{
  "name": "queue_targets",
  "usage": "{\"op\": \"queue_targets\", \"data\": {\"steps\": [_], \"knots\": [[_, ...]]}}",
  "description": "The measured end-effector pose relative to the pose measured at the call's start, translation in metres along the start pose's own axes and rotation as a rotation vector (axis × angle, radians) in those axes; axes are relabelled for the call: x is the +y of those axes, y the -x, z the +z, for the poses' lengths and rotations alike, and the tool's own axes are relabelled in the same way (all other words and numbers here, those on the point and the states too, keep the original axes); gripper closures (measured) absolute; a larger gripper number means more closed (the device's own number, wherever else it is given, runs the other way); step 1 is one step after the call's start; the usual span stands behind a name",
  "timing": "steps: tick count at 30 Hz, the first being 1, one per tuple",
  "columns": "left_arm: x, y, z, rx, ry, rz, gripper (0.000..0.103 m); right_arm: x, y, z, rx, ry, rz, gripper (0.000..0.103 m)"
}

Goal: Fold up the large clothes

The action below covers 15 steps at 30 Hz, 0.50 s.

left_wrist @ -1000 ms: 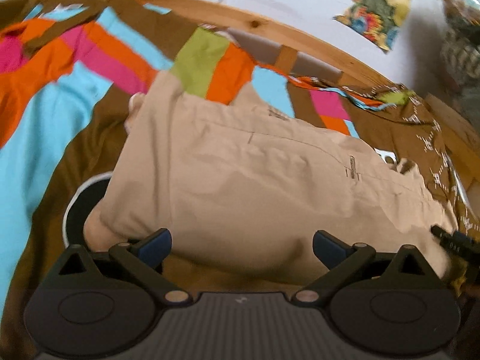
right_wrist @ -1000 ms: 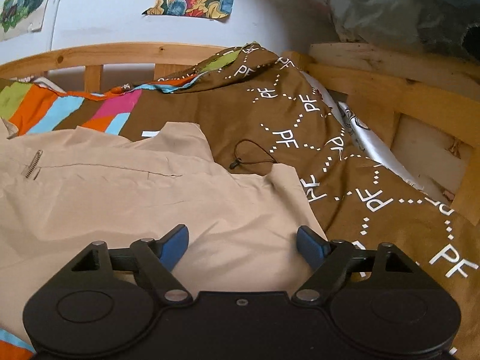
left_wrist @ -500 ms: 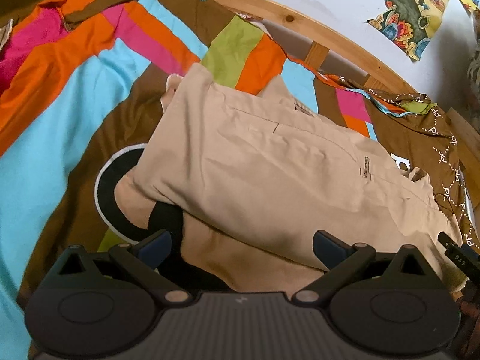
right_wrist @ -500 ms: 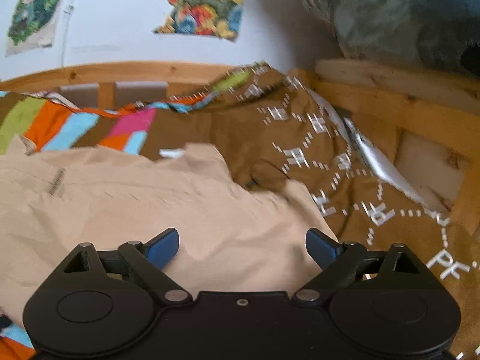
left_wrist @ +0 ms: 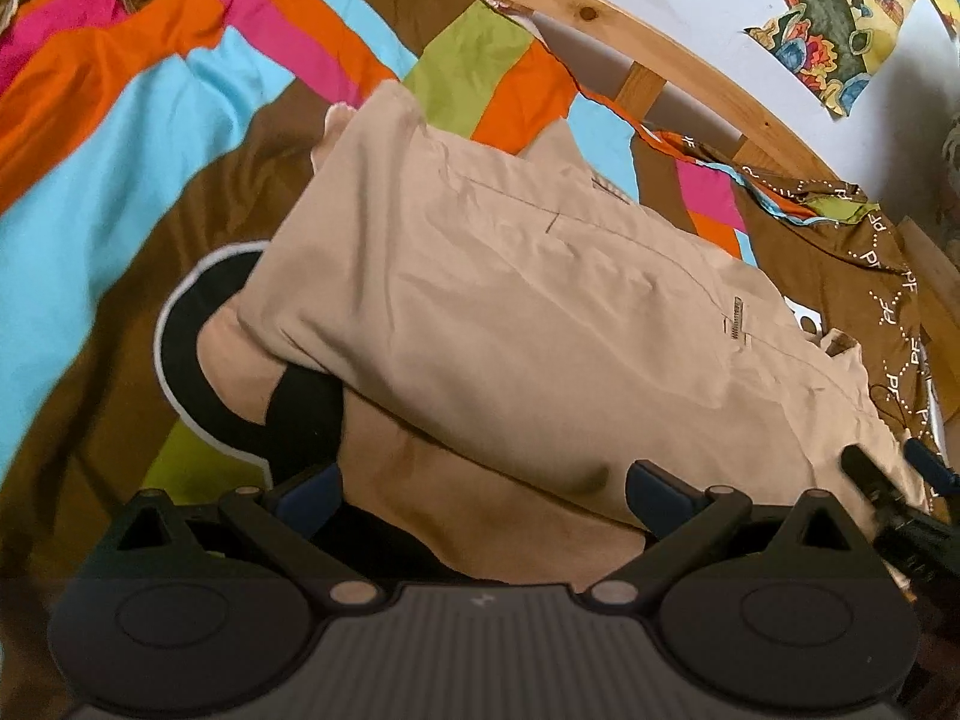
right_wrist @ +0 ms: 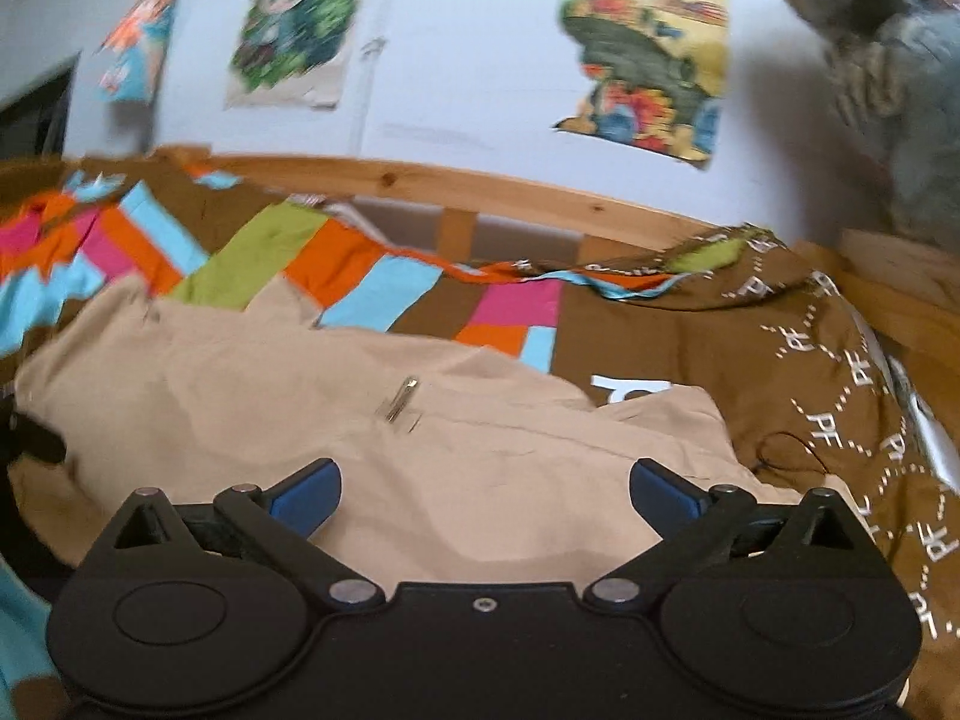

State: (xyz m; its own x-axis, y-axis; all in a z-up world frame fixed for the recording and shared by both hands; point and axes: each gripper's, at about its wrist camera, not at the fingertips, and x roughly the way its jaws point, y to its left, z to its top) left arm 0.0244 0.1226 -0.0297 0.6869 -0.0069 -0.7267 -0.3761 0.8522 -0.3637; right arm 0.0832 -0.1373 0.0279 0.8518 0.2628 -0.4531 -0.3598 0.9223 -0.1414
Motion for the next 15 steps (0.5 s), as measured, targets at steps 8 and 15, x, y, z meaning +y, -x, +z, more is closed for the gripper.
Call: {"op": "queue_targets", "data": {"steps": [8, 15], "knots": [[0.012, -0.010, -0.003, -0.026, 0.031, -0.039, 0.001, 0.001, -0.010, -0.022, 0.080, -0.030, -0.020, 0.001], [0.039, -0.016, 0.016, -0.086, 0.170, -0.052, 0.001, -0.002, -0.019, -0.032, 0.092, -0.068, 0.001, 0.001]]}}
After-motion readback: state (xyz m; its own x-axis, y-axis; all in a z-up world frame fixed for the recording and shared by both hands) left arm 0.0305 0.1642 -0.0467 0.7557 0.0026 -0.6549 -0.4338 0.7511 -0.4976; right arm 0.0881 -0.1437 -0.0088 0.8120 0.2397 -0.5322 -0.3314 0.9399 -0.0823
